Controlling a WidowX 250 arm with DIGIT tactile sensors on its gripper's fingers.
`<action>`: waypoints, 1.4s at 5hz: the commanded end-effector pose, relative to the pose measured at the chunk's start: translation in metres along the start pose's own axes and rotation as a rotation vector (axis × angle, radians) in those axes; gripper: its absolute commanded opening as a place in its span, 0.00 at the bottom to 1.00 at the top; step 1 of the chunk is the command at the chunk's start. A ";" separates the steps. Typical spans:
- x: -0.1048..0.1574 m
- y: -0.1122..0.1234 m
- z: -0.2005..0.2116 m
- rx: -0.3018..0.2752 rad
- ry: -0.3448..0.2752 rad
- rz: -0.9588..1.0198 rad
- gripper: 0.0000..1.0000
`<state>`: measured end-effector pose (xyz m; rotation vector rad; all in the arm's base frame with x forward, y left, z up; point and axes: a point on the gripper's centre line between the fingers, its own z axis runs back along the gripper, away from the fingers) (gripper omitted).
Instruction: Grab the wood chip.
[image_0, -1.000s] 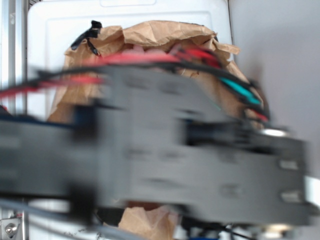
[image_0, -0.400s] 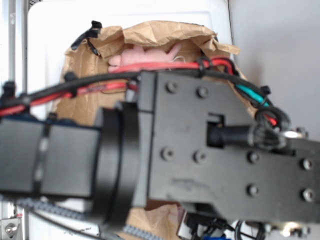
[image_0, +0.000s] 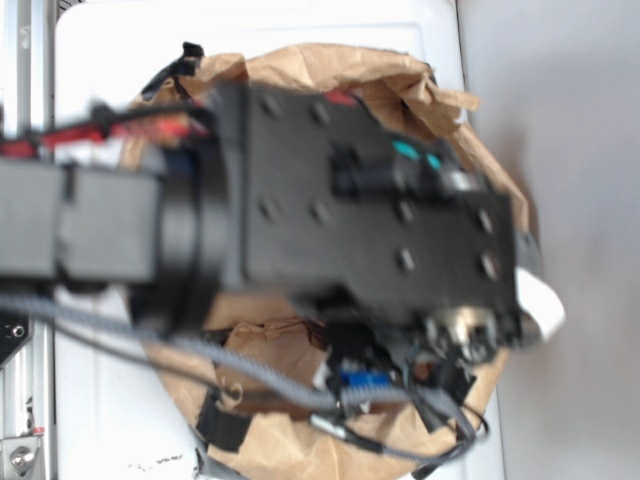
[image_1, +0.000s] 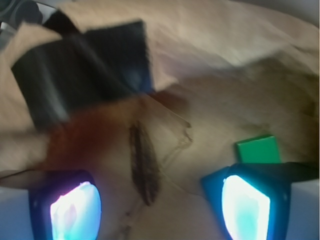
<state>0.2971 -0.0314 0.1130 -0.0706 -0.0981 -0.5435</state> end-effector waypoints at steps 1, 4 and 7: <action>-0.005 0.004 -0.014 0.081 -0.044 -0.066 1.00; -0.009 -0.038 -0.059 0.033 -0.080 -0.089 1.00; 0.040 -0.041 -0.091 0.152 -0.046 0.004 0.54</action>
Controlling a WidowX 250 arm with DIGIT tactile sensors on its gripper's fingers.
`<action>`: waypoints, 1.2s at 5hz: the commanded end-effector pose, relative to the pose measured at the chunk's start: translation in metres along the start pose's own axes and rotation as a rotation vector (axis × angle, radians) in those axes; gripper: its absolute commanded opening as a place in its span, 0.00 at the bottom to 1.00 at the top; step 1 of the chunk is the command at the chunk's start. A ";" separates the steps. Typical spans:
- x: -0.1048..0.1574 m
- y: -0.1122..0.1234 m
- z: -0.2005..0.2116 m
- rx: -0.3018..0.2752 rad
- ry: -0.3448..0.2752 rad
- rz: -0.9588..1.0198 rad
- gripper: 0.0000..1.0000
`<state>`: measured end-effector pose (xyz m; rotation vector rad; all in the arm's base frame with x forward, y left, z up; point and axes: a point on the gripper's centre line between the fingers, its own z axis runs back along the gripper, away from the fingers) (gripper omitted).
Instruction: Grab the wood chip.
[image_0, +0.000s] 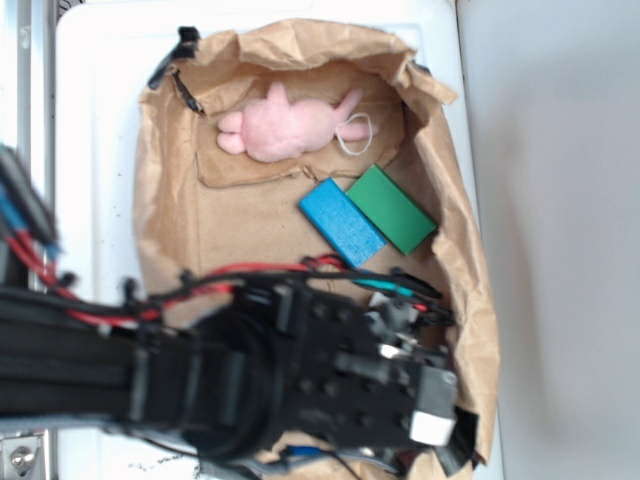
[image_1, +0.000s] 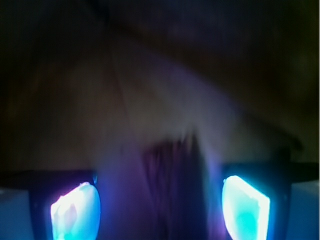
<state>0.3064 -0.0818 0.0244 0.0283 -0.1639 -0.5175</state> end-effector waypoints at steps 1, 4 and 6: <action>0.009 -0.004 0.013 0.030 -0.029 -0.025 0.00; -0.006 0.027 0.087 -0.096 -0.011 -0.023 0.00; -0.013 0.063 0.152 -0.211 -0.037 0.045 0.00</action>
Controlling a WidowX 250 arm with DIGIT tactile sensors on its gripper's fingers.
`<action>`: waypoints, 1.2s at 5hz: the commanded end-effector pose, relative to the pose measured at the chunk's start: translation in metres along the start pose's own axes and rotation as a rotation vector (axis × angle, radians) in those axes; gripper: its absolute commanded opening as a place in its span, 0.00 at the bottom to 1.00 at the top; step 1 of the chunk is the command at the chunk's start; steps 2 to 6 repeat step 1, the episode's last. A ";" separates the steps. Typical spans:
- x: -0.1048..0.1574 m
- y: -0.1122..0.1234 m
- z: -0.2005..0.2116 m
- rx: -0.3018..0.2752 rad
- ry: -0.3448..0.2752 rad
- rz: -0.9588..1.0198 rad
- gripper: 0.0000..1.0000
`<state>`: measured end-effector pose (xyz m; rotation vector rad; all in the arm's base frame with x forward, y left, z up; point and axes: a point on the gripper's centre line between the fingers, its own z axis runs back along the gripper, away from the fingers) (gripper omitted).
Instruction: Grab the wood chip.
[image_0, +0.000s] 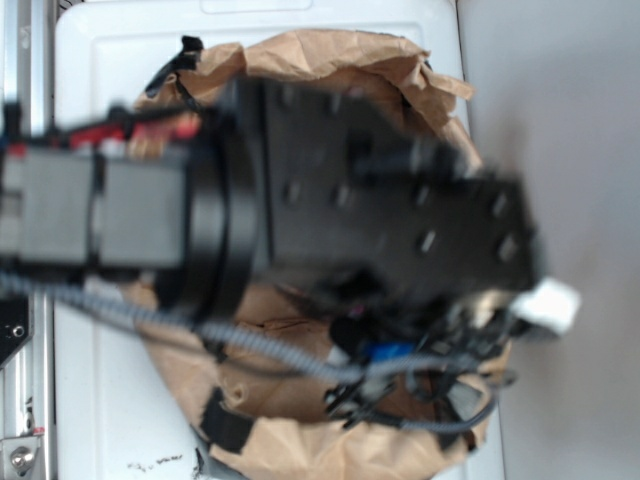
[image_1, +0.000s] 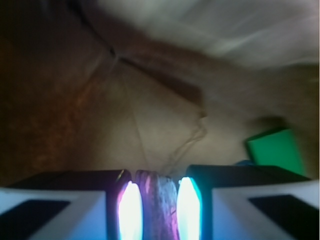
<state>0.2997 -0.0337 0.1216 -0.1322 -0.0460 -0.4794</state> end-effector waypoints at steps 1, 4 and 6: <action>-0.007 0.008 0.071 -0.029 -0.125 -0.040 0.00; -0.007 0.008 0.071 -0.029 -0.125 -0.040 0.00; -0.007 0.008 0.071 -0.029 -0.125 -0.040 0.00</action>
